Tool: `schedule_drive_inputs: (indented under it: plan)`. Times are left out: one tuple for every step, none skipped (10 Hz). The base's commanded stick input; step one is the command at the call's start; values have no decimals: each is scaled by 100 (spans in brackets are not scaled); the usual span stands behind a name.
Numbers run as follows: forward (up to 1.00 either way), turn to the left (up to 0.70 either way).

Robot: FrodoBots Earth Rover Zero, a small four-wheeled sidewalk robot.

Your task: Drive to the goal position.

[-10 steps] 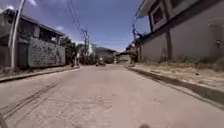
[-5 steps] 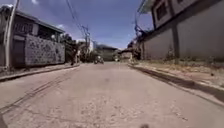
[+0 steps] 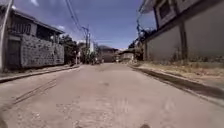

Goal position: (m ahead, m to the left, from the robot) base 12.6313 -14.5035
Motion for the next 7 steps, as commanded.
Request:
schedule_drive_inputs:
  plan:
    - [100, 0]
    - [100, 0]
    - [100, 0]
    - [100, 0]
    - [100, 0]
    - [100, 0]
    - [100, 0]
